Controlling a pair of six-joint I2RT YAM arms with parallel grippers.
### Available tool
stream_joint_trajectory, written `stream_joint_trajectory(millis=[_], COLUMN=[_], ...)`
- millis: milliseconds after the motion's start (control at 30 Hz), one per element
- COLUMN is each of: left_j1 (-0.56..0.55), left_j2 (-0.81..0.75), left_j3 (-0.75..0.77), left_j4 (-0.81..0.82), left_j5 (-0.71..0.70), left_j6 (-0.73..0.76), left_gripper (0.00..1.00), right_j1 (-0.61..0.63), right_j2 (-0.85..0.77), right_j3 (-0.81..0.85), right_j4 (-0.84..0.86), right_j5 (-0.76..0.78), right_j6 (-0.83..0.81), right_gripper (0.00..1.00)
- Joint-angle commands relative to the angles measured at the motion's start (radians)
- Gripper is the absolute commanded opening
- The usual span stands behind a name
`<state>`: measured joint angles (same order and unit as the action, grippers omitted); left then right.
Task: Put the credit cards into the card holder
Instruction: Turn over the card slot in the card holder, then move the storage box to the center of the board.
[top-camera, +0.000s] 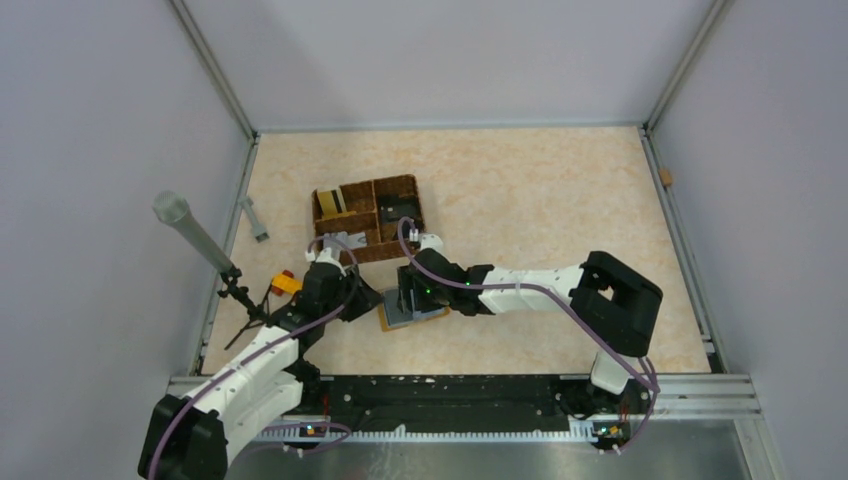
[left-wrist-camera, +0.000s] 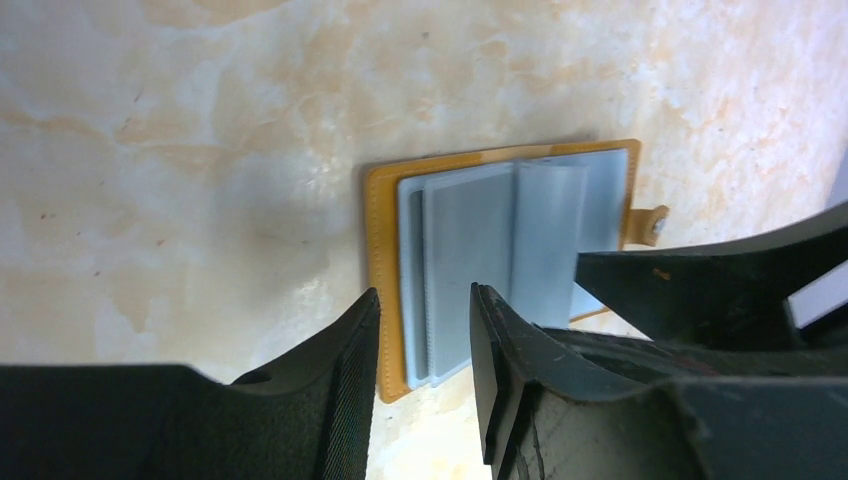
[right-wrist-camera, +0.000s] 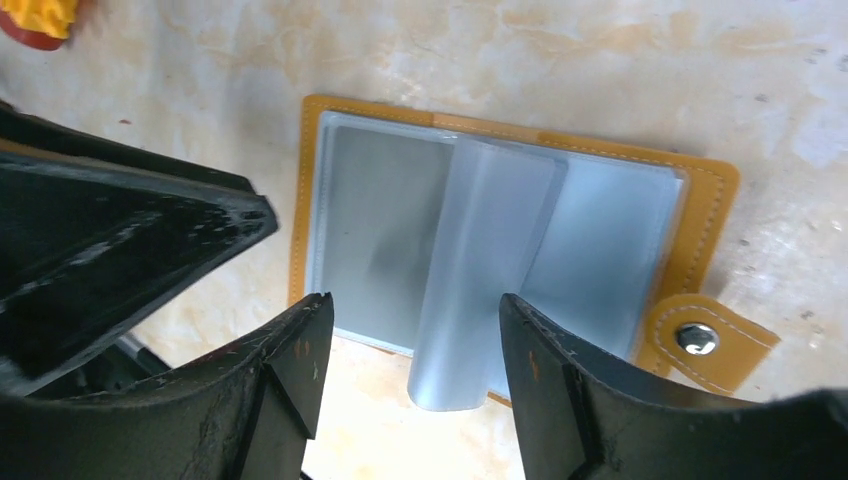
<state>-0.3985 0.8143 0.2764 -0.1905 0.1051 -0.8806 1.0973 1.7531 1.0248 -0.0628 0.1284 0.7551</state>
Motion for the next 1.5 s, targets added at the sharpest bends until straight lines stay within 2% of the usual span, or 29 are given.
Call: stream_joint_trajectory(millis=[0,300,533,767,933,1100,1233,1367,1467], left_j1=[0.006,0.006,0.01,0.052,0.13,0.223,0.322,0.352,0.434], left_j2=[0.02,0.061,0.058,0.085,0.205,0.372,0.494,0.591,0.71], left_j3=[0.077,0.112,0.183,0.374,0.592,0.767,0.879,0.945,1.016], left_j4=[0.055,0.039,-0.033,-0.155,-0.276,-0.321,-0.326,-0.271,-0.304], left_j5=[0.023,-0.004,-0.046,-0.094,-0.166,-0.08,-0.021,-0.168,-0.167], left_j6=[0.058,0.066,0.113,0.238,0.375,0.488,0.469,0.566,0.587], left_gripper=[0.42,0.43,0.62,0.98,0.99,0.99,0.99,0.99,0.99], right_j1=[-0.004,-0.002,-0.004,-0.045,-0.117,-0.217,-0.292,-0.349,-0.378], right_j2=[-0.024,0.001,0.02,-0.066,-0.203,-0.306,-0.332,-0.339,-0.339], right_j3=[0.032,0.072,0.092,0.056,-0.004,-0.042,-0.043,-0.04,-0.037], right_j4=[-0.068,-0.236,-0.314,-0.287,-0.209,-0.164,-0.148,-0.124,-0.113], right_j5=[0.109,0.303,0.372,0.308,0.198,0.107,0.04,-0.029,-0.069], right_j6=[-0.021,-0.079,-0.096,-0.138,-0.174,-0.236,-0.275,-0.312,-0.324], right_gripper=[0.62,0.6,0.61,0.7,0.73,0.74,0.74,0.74,0.74])
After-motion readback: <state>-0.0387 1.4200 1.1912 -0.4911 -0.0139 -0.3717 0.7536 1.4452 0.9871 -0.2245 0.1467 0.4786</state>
